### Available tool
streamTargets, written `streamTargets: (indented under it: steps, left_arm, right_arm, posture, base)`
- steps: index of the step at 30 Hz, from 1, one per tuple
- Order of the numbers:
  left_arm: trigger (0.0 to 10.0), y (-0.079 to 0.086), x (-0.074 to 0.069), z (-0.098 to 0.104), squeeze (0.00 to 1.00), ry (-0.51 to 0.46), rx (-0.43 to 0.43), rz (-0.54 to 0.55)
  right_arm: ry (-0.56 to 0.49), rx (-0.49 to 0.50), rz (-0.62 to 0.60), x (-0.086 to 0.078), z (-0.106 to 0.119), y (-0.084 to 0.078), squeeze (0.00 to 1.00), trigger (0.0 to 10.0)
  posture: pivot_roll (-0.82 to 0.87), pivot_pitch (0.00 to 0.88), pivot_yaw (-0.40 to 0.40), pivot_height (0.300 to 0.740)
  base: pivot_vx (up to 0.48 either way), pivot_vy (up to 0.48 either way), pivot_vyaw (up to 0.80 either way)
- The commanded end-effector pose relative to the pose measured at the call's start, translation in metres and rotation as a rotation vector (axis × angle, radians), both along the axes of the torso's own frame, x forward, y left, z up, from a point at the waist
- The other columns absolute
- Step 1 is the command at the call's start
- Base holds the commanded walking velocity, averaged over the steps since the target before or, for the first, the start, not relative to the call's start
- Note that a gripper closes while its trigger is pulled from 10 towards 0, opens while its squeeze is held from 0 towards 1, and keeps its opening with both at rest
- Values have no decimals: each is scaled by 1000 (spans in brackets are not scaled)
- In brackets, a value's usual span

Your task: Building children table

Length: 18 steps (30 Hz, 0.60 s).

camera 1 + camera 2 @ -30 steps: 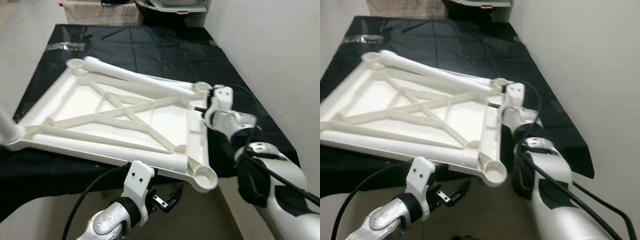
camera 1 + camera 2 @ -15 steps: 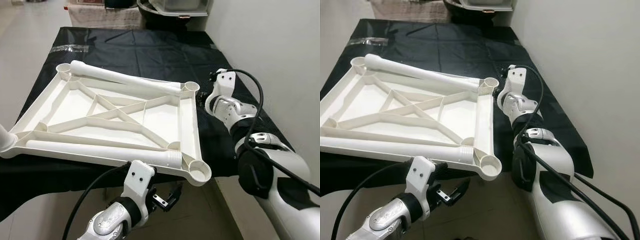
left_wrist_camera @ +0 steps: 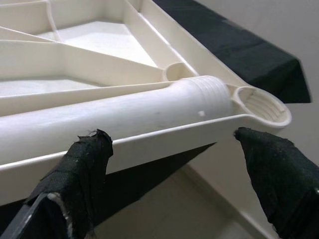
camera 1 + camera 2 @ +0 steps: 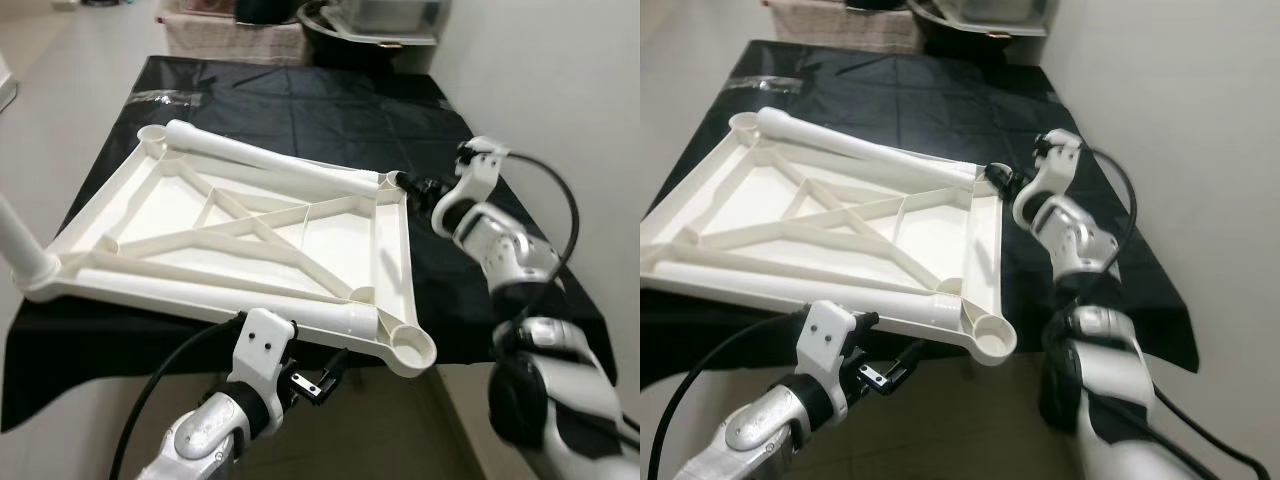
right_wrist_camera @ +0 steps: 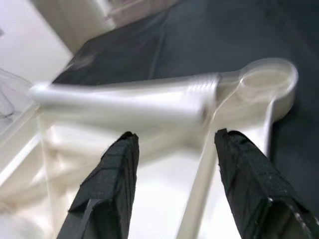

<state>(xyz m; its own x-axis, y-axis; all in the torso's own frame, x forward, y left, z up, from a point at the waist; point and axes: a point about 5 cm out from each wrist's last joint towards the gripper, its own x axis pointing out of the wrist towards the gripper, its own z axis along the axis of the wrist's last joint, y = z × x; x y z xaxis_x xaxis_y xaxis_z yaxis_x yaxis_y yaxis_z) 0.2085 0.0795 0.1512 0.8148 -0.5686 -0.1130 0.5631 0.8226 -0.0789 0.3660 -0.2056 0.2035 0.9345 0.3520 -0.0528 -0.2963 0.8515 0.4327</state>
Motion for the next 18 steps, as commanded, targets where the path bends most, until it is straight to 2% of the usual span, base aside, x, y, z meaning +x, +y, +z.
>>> streamTargets:
  steps: [1,3,4,6,7,9,11,14,18]
  left_arm:
    - [10000,2,-1,-5,0,14,10,-4]
    - [10000,7,1,-7,0,7,29,0]
    - [10000,9,2,-7,0,3,37,6]
    - [10000,9,2,-7,0,3,37,6]
    - [10000,13,3,-7,0,-7,41,17]
    - [10000,13,3,-7,0,-7,41,17]
    - [10000,21,4,-9,0,-13,59,42]
    - [10000,24,4,-10,0,-15,73,43]
    - [10000,32,-4,-17,0,-2,117,11]
  right_arm:
    - [-2,54,95,-16,1,2,0,10000]
    - [28,105,249,-55,-13,1,0,10000]
    - [33,109,291,-66,-18,1,0,10000]
    - [33,109,291,-66,-18,1,0,10000]
    - [49,99,314,-76,-23,0,0,10000]
    - [49,99,314,-76,-23,0,0,10000]
    - [129,76,345,-94,-38,1,0,10000]
    - [167,90,348,-98,-41,1,0,10000]
    - [238,120,376,-104,-43,4,0,10000]
  posture:
    - [63,75,-132,740]
    - [60,60,-120,740]
    - [59,51,-115,740]
    - [59,51,-115,740]
    - [58,46,-107,740]
    - [58,46,-107,740]
    - [65,23,-107,740]
    - [66,15,-105,740]
    - [70,2,-111,740]
  base:
    - [0,0,0]
    - [0,0,0]
    - [0,0,0]
    - [0,0,0]
    - [0,0,0]
    - [0,0,0]
    - [0,0,0]
    - [0,0,0]
    - [0,0,0]
